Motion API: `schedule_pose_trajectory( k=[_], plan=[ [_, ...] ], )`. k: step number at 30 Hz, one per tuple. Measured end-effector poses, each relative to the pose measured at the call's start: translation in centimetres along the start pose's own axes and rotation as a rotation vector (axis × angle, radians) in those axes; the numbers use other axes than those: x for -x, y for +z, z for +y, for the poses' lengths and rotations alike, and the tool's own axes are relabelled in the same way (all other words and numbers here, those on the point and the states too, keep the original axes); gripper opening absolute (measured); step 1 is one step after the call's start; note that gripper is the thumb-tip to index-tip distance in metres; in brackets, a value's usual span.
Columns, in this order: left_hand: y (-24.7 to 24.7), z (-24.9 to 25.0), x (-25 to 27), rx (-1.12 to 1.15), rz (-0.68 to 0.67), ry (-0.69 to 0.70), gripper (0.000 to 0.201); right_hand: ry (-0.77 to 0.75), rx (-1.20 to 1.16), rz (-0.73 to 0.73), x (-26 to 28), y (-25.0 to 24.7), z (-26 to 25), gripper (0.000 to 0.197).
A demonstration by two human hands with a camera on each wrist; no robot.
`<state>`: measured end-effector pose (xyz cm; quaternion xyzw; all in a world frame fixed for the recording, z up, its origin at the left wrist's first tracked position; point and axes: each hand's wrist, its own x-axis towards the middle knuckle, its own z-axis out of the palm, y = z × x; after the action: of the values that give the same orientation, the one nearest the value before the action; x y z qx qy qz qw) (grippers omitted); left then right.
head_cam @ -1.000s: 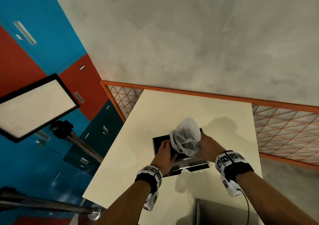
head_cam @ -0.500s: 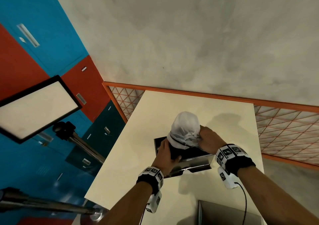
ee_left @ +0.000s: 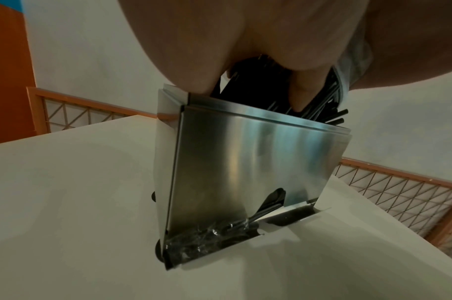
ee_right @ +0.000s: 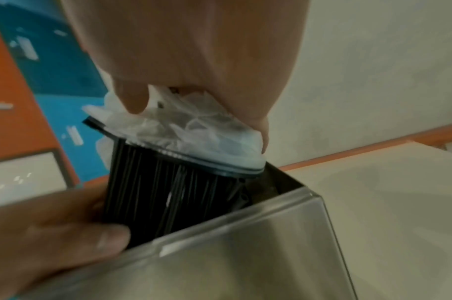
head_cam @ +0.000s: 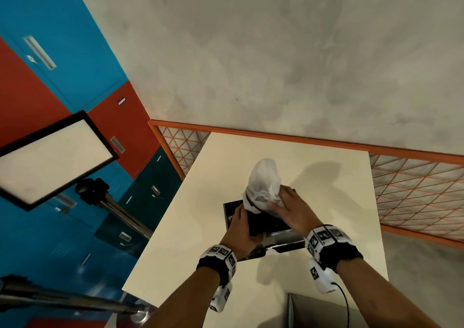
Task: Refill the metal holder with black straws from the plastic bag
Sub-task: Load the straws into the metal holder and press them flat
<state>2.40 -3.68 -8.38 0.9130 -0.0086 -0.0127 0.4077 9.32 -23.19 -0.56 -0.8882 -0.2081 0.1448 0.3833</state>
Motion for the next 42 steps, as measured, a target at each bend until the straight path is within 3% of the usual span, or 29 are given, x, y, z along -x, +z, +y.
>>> schedule_pose_trajectory(
  k=[2,4,6,7,8,9,10,11,12,14,15,19,22,26,31,35,38,42],
  plan=[
    [0.3,0.0,-0.2,0.046,0.020,-0.009,0.110,-0.028,0.153,0.009,-0.1,1.0,-0.3,0.065],
    [0.4,-0.2,-0.5,0.075,0.038,-0.080,0.109,-0.093,0.239,0.065,-0.2,2.0,-0.8,0.071],
    [0.0,0.7,0.0,0.116,0.002,-0.166,0.088,-0.168,0.316,0.088,-0.3,2.9,-1.4,0.071],
    [-0.3,1.4,0.2,0.257,-0.022,-0.174,0.072,-0.198,0.350,0.091,-0.3,3.3,-1.7,0.068],
    [-0.5,2.1,0.4,0.298,0.034,-0.079,0.055,-0.209,0.374,0.084,-0.3,3.4,-2.2,0.066],
    [-0.6,2.4,0.4,0.447,0.092,-0.107,0.045,-0.226,0.382,0.082,-0.2,3.6,-2.4,0.064],
    [-0.6,2.3,0.4,0.636,0.106,-0.097,0.043,-0.228,0.375,0.074,-0.1,3.6,-2.6,0.063],
    [-0.6,2.1,0.1,0.666,0.115,-0.114,0.046,-0.234,0.366,0.069,-0.2,3.5,-2.6,0.062],
    [-1.3,2.4,0.0,0.519,0.154,-0.116,0.056,-0.217,0.355,0.053,-0.1,3.3,-2.7,0.062],
    [-1.1,1.0,-0.1,0.121,0.084,-0.123,0.077,-0.164,0.301,0.034,-0.2,2.9,-2.6,0.060],
    [-1.1,1.0,0.0,0.145,0.031,-0.194,0.082,-0.133,0.264,0.032,-0.4,2.7,-2.4,0.057],
    [-0.7,0.5,-0.5,0.159,0.079,-0.080,0.087,-0.076,0.157,0.042,-0.1,0.9,-2.8,0.046],
    [-1.0,0.2,-0.4,0.039,0.048,-0.064,0.074,0.030,-0.105,0.151,0.5,-1.0,-3.1,0.045],
    [-0.7,0.4,-0.5,-0.117,-0.046,-0.064,0.079,0.060,-0.347,0.298,0.8,-2.4,-2.3,0.051],
    [-0.2,1.4,-1.2,-0.329,-0.096,-0.019,0.070,0.100,-0.120,0.198,0.4,-0.2,-0.1,0.062],
    [-0.2,2.0,-1.8,-0.392,-0.119,-0.046,0.078,0.093,-0.024,0.141,0.0,0.5,0.6,0.053],
    [-0.6,1.7,-1.7,-0.337,-0.111,-0.061,0.087,0.016,-0.128,0.169,0.1,-0.7,0.0,0.045],
    [-1.5,0.9,-1.0,-0.263,-0.082,-0.021,0.095,0.049,-0.466,0.319,0.3,-3.2,-0.6,0.039]
  ],
)
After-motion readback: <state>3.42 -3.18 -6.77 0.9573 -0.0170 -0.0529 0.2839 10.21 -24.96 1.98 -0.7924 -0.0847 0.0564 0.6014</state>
